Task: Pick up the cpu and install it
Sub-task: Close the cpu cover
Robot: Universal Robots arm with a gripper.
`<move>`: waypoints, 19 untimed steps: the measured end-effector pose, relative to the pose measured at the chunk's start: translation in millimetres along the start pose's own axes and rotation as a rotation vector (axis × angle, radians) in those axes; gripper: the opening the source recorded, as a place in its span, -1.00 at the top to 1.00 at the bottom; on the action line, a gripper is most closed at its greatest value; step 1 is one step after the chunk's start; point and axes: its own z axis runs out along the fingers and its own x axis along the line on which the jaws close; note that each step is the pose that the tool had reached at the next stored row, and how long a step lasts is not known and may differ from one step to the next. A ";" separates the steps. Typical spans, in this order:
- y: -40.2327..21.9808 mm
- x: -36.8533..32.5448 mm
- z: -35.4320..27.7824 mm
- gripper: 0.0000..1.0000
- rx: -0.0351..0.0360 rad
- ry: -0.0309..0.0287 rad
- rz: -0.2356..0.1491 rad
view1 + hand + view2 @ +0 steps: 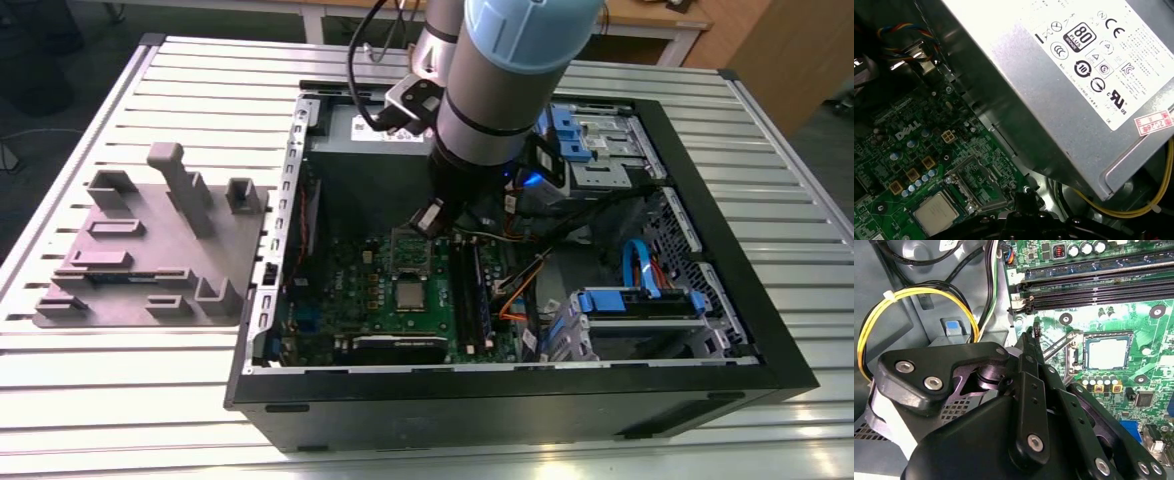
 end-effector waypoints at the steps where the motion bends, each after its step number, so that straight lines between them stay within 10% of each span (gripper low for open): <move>1: 0.1 0.1 -0.2 0.79 0.0012 0.0016 0.000; 19: 1.9 0.1 -6.2 0.79 0.0041 0.0060 -0.003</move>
